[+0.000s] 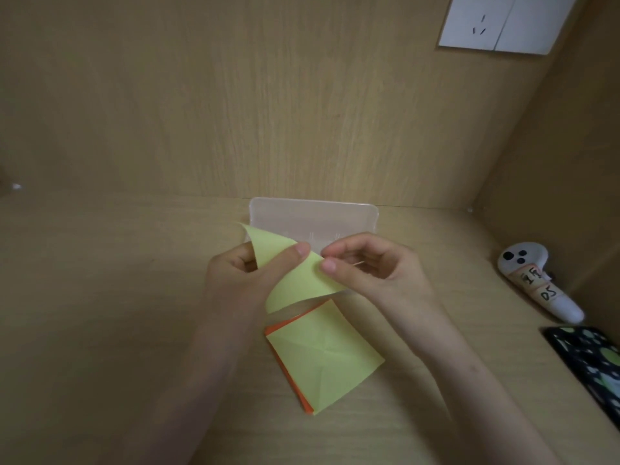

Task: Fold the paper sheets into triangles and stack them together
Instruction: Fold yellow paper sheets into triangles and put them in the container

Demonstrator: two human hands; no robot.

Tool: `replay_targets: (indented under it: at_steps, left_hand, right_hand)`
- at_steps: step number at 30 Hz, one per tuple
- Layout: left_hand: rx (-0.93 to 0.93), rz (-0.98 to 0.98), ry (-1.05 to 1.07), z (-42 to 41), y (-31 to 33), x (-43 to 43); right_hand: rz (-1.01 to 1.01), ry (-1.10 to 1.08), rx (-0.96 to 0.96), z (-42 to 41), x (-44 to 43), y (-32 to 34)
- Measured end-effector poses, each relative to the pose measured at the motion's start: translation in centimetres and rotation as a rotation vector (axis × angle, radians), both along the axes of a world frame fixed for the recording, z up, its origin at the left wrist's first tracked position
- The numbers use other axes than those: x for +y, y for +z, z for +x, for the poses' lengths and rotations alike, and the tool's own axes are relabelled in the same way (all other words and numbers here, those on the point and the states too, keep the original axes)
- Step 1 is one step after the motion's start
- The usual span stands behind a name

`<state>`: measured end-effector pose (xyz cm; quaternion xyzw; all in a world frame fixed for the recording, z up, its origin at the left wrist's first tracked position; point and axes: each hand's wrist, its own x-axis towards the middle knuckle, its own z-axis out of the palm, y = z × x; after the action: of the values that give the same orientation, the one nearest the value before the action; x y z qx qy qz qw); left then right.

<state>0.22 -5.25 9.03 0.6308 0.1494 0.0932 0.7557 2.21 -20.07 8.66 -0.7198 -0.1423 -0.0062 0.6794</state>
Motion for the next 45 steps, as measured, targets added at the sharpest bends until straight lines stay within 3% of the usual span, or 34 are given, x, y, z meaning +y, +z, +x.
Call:
replay_targets:
  at_steps: [7, 17, 29, 45]
  left_hand:
    - [0.018, -0.023, -0.106, -0.3, -0.1, 0.3]
    - [-0.069, 0.181, -0.260, 0.5, -0.5, 2.1]
    - [-0.248, 0.713, -0.342, 0.7, 0.7, 2.8]
    - [-0.108, 0.685, -0.403, 0.5, 1.3, 3.8]
  right_hand:
    - [-0.015, 0.057, 0.016, 0.3, 0.7, 0.1]
    - [-0.042, 0.084, 0.054, -0.1, 0.3, 0.3]
    - [-0.177, 0.107, 0.001, 0.0, 0.0, 0.4]
    - [-0.223, 0.110, 0.026, -0.2, -0.3, 0.4]
